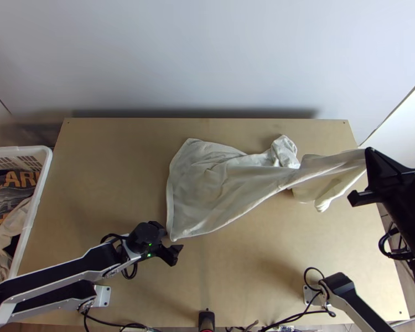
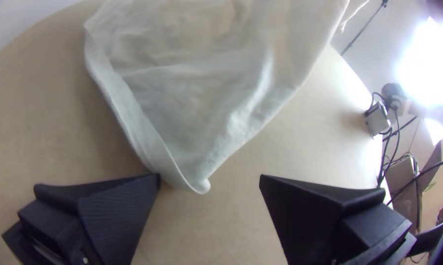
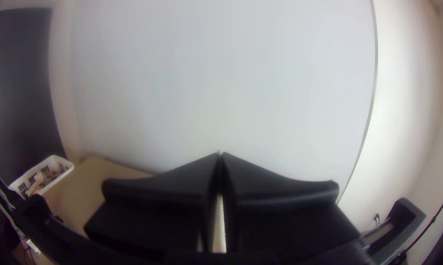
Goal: Fold the t-shirt
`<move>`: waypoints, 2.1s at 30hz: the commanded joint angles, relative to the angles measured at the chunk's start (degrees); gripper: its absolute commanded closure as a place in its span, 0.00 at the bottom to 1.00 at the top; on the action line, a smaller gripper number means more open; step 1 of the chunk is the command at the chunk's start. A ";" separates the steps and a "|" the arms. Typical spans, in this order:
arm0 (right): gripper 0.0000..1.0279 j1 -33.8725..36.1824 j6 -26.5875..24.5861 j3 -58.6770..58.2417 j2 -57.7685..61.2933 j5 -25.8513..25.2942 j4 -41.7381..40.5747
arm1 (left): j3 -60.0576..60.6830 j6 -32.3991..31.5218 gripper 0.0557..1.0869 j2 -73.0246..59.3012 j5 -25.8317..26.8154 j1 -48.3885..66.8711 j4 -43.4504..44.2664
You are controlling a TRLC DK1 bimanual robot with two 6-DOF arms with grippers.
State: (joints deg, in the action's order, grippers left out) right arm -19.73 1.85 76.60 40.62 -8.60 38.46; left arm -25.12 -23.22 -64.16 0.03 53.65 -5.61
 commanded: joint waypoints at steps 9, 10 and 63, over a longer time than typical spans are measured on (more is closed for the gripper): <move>0.97 0.39 -0.09 1.98 1.92 -0.10 -0.05 | -4.23 -8.59 0.97 -5.27 2.08 -11.81 7.36; 0.97 0.39 -0.18 1.98 1.92 -0.10 -0.05 | -4.76 -8.77 0.97 -3.69 2.16 -13.04 6.40; 0.97 -1.46 3.25 54.62 28.99 -6.16 -12.79 | -68.83 -26.35 0.96 9.93 26.51 -61.91 -21.02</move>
State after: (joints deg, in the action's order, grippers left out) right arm -19.16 7.05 122.41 67.07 -14.59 26.24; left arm -89.60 -48.03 -54.26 26.17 -7.75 -26.52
